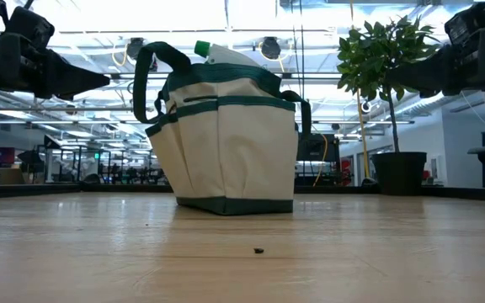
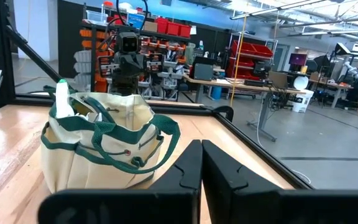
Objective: Pick & Place Garden tools in Gardening bag
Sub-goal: Return to Home Position
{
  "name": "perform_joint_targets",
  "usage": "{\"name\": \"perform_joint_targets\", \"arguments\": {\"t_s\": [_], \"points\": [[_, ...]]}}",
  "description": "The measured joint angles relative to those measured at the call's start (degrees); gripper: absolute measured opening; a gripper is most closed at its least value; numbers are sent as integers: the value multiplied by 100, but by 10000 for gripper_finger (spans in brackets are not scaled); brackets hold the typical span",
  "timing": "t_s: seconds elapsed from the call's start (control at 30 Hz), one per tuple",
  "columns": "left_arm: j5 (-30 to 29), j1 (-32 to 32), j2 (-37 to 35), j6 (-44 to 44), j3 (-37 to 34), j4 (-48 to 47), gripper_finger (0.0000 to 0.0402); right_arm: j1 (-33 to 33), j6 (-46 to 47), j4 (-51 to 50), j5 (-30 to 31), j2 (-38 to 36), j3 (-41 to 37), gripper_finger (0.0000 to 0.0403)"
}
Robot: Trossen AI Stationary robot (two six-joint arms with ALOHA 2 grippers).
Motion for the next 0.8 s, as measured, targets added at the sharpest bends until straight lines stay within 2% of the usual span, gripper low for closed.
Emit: {"name": "perform_joint_targets", "arguments": {"t_s": [0.2, 0.8], "points": [[0, 0, 0, -1, 0, 4, 31, 0, 0, 9, -2, 0, 0, 0], [-2, 0, 0, -3, 0, 7, 33, 0, 0, 35, -9, 0, 0, 0]]}}
